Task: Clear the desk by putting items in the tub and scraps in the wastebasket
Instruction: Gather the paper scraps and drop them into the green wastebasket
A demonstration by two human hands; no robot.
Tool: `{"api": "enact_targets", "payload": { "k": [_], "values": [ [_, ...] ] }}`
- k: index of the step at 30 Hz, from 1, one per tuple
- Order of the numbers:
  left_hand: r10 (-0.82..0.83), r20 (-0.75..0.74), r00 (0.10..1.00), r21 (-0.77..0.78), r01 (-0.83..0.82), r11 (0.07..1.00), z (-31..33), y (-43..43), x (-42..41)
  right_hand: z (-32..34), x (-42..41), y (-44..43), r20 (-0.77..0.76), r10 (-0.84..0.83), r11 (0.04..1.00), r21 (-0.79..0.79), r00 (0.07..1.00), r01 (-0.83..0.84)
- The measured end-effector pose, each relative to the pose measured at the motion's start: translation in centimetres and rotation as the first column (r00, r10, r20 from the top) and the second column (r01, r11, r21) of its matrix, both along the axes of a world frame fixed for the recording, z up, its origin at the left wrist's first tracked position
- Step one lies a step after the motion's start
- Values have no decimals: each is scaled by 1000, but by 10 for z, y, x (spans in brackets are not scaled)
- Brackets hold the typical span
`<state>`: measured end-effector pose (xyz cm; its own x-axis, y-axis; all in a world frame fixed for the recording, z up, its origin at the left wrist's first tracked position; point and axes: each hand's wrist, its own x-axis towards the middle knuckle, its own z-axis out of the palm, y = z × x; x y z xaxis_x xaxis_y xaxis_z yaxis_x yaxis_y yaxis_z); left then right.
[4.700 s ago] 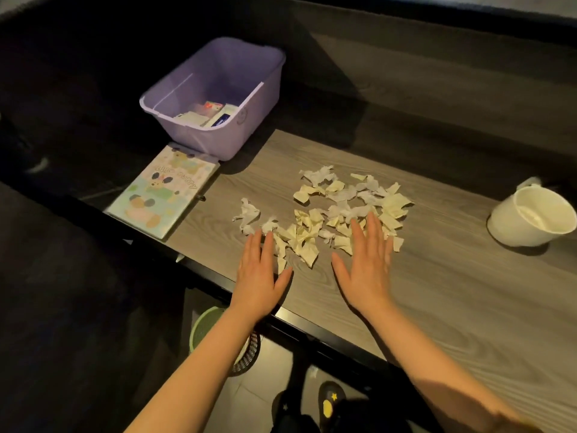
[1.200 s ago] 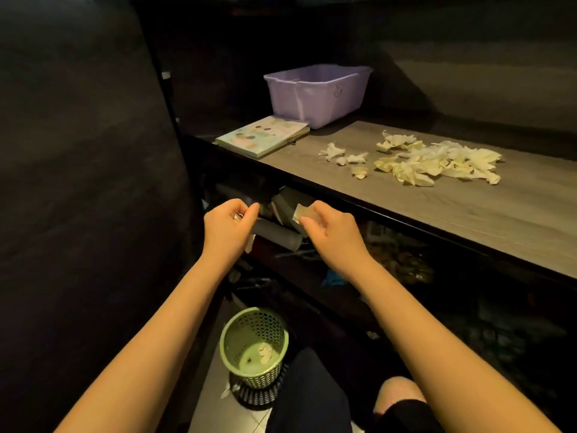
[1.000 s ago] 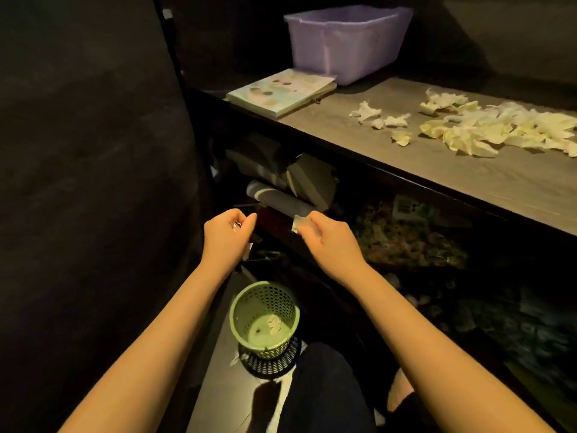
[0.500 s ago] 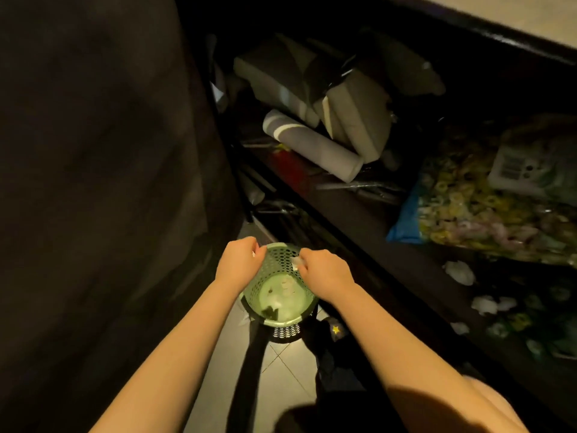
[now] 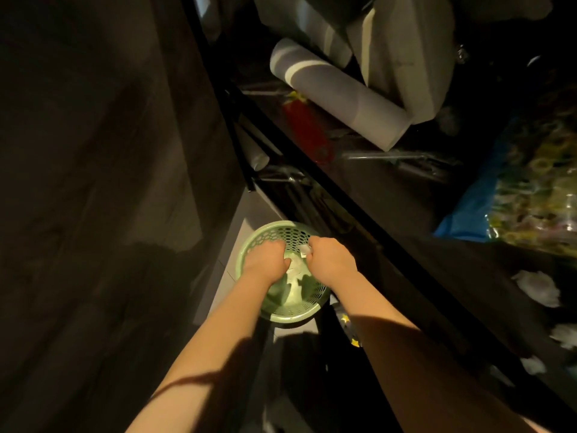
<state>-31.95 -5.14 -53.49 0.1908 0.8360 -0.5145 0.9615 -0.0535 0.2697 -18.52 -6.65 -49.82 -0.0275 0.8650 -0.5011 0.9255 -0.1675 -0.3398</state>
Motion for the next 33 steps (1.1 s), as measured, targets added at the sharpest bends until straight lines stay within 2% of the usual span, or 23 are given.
{"api": "enact_targets", "payload": {
  "k": [4, 9, 14, 19, 26, 33],
  "values": [
    [56, 42, 998, -95, -52, 994, -10, 2, -7, -16, -4, 6, -1, -12, 997, -79, 1000, 12],
    [58, 61, 996, -190, -46, 981, -10, 1, -18, -26, -4, 5, -100, 11, 983, -183, 995, -29],
    [-104, -6, 995, -313, 97, 945, -8, -4, -24, -27, 1, 0, -106, 26, 974, -222, 994, -49],
    [-213, -71, 974, -340, 177, 923, -2, -7, -24, -16, 8, -4, -61, 53, 975, -211, 997, -65],
    [-173, -119, 978, -208, 146, 967, 28, -11, -28, 15, 11, -6, -50, 98, 984, -146, 994, -104],
    [-112, -132, 985, -71, 103, 992, 92, -22, -32, 65, 16, -21, -34, 134, 990, -49, 990, -136]
  ]
}}
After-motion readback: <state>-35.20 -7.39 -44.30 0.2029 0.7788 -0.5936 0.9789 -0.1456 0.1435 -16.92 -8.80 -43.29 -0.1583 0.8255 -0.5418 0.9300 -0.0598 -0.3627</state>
